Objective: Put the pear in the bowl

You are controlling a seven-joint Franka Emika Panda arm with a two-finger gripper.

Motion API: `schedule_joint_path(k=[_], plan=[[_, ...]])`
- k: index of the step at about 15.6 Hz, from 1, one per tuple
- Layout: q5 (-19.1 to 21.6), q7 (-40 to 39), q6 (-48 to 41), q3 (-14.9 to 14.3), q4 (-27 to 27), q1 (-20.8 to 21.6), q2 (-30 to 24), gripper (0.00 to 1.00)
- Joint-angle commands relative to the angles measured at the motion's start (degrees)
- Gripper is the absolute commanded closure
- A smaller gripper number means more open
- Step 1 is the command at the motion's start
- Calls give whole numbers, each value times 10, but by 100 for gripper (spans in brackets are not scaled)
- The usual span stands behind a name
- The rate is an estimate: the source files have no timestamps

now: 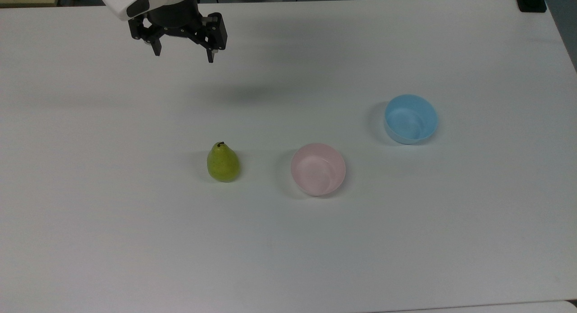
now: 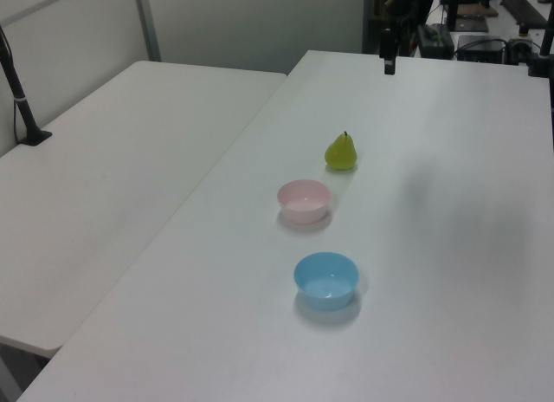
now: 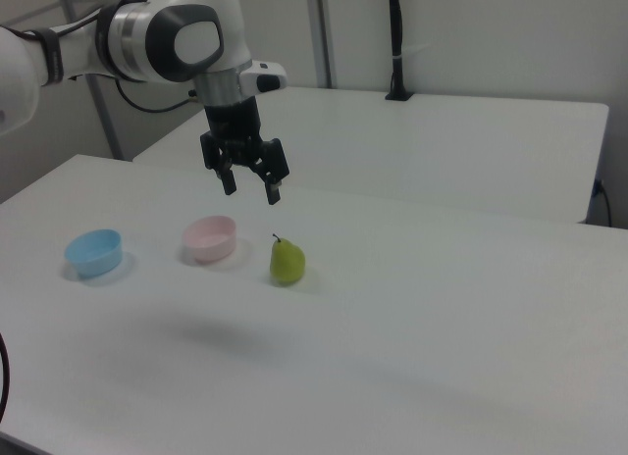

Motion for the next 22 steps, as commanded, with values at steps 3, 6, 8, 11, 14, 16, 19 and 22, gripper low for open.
schedule_joint_path(k=[3,6,8,11,14,16,19,22], plan=[[2,-21,-16,-8,-9,3,-20,0],[19,-21,-17,-9,-9,4,-20,0],[20,-22,-11,-9,-9,4,-18,0],[20,-26,8,-9,-3,6,-8,0],[20,-32,35,-9,0,7,18,0],[21,-37,75,-9,0,7,45,0],[18,-55,130,-9,0,11,90,0],[17,-71,177,-18,0,37,134,0]])
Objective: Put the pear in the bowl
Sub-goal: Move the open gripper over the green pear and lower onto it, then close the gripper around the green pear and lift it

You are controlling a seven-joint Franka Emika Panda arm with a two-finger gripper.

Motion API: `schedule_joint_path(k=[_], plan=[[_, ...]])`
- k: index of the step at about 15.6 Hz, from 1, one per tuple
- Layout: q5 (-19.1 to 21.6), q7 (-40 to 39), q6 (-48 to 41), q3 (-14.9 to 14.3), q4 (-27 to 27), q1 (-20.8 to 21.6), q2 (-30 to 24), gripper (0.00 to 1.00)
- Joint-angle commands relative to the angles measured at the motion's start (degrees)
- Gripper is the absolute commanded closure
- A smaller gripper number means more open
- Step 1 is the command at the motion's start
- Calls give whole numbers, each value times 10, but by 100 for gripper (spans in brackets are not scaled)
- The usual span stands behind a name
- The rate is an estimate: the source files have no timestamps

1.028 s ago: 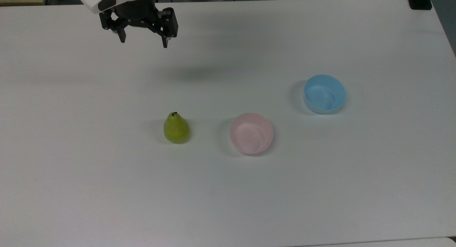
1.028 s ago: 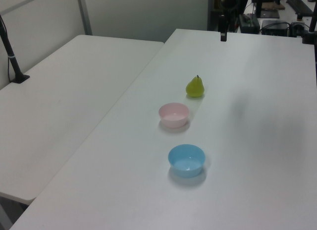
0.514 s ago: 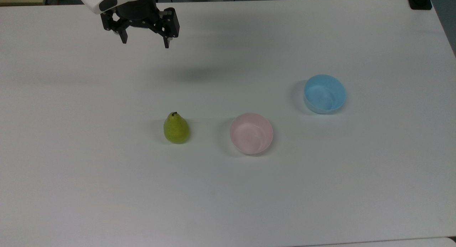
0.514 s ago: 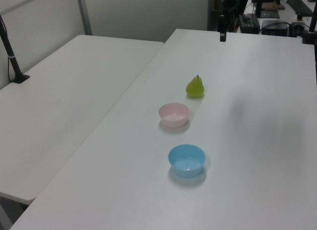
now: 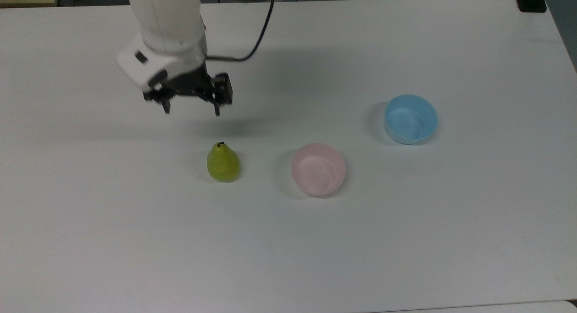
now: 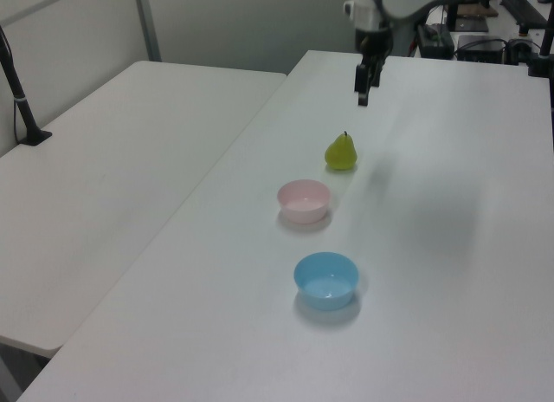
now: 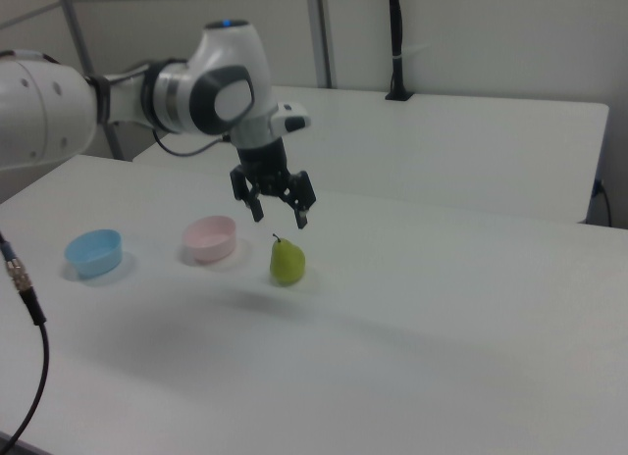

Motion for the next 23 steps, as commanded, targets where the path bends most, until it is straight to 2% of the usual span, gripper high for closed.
schedule_joint_path(k=[1,6,14,15,17,18,20,23], plan=[[9,-22,45,-16,2,30,42,0],[6,-19,97,-16,2,43,84,0],[-12,-21,139,-16,1,50,120,0],[-13,-21,139,-17,1,50,120,10],[-12,-21,138,-16,2,51,118,60],[-10,-17,138,-17,2,51,116,82],[-7,-15,137,-17,2,51,111,92],[-1,-16,130,-19,2,51,78,95]])
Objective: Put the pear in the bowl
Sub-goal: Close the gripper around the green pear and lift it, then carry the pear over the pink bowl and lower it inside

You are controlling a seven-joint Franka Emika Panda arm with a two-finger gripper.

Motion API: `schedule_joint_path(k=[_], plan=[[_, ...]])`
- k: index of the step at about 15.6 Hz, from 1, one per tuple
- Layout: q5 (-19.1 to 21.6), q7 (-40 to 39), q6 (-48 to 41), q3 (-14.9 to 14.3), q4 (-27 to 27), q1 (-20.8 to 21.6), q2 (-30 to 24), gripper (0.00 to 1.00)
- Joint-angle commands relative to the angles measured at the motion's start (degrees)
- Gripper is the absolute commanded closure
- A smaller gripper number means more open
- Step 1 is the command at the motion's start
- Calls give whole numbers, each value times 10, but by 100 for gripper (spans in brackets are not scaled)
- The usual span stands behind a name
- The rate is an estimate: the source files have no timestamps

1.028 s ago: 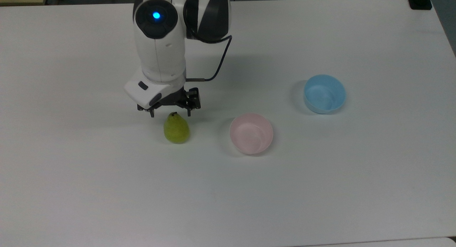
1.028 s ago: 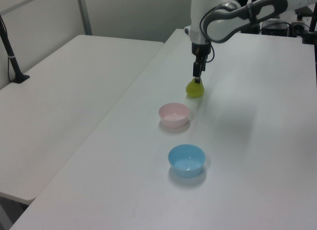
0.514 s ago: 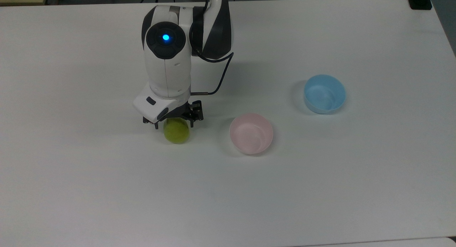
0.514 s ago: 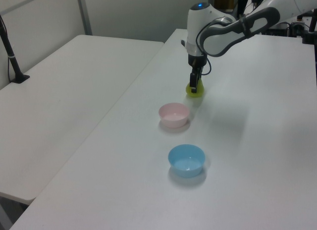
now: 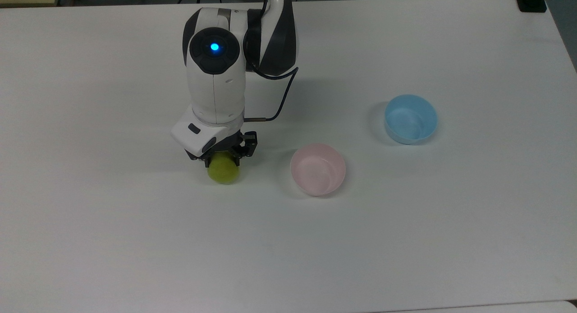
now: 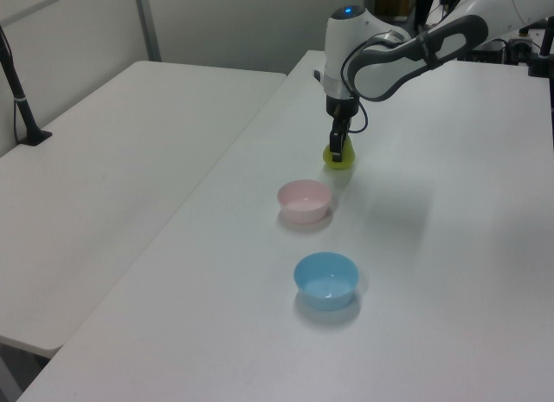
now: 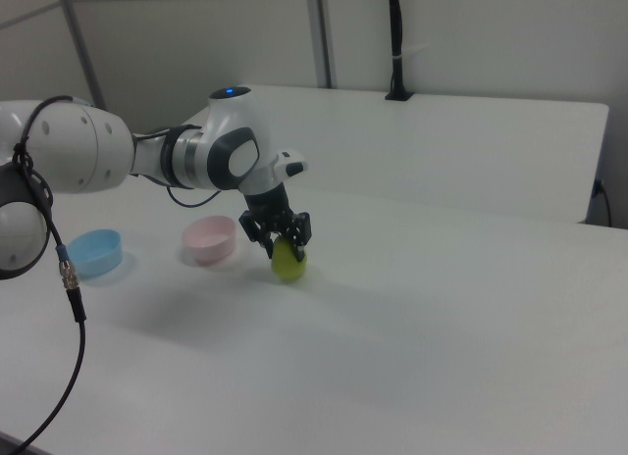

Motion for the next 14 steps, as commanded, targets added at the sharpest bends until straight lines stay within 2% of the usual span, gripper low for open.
schedule_joint_path(k=[1,5,9,14], plan=[[14,-7,-6,-16,-7,12,-53,95],[46,-2,-38,-26,8,35,-82,95],[76,40,-44,-70,33,116,-75,95],[79,102,-37,-71,59,180,-36,93]])
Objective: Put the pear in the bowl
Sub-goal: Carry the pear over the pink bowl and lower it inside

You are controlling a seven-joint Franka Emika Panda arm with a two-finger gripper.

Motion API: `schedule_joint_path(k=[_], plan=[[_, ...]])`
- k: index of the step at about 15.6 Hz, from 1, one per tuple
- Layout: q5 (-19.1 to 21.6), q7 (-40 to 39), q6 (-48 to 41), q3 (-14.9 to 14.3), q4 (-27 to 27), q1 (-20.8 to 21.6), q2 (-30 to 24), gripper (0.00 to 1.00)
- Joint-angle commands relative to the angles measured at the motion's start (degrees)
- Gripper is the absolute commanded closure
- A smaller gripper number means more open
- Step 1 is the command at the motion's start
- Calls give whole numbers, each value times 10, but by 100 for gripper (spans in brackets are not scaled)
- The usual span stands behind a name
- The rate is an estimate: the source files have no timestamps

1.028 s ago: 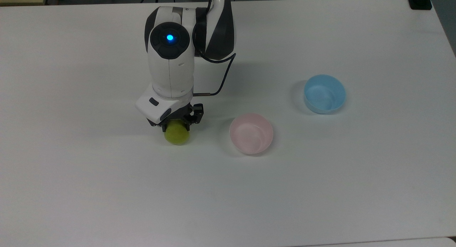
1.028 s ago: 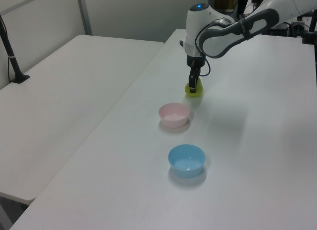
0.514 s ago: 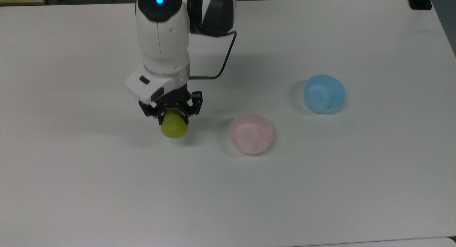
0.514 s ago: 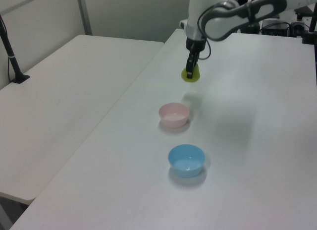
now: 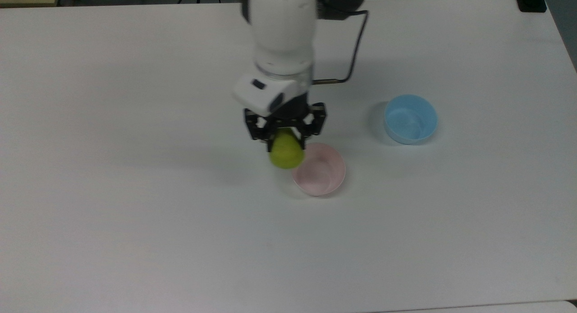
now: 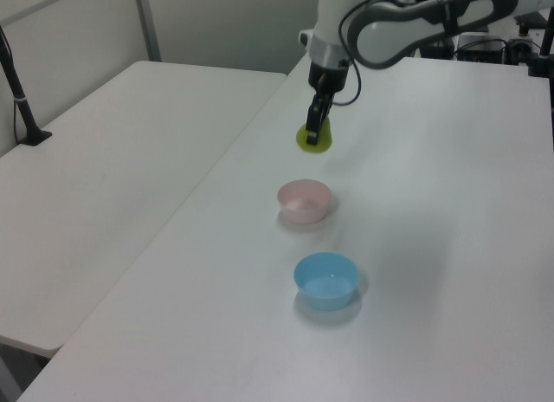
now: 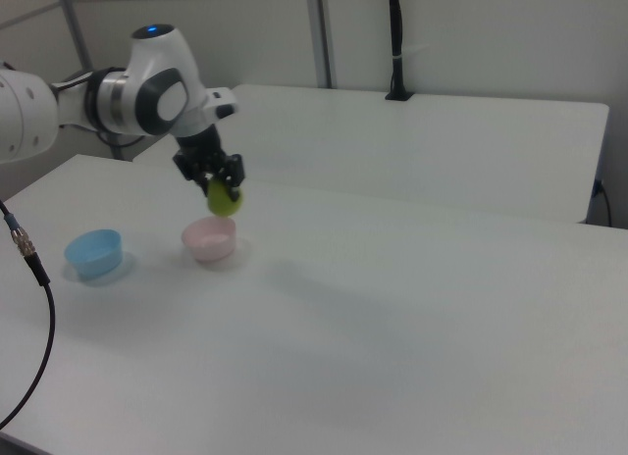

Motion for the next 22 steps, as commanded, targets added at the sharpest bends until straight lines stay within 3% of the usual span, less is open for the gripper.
schedule_joint_path(k=[1,5,10,12,13,14,19,22], plan=[[10,32,-5,-18,32,47,36,93],[8,48,12,-15,31,64,64,92],[8,48,24,-14,29,68,89,66],[7,48,24,-14,29,69,89,45],[6,48,24,-14,29,69,89,26],[4,48,24,-14,29,68,89,0],[6,48,17,-14,28,63,62,0],[3,62,-55,-14,12,49,-7,0]])
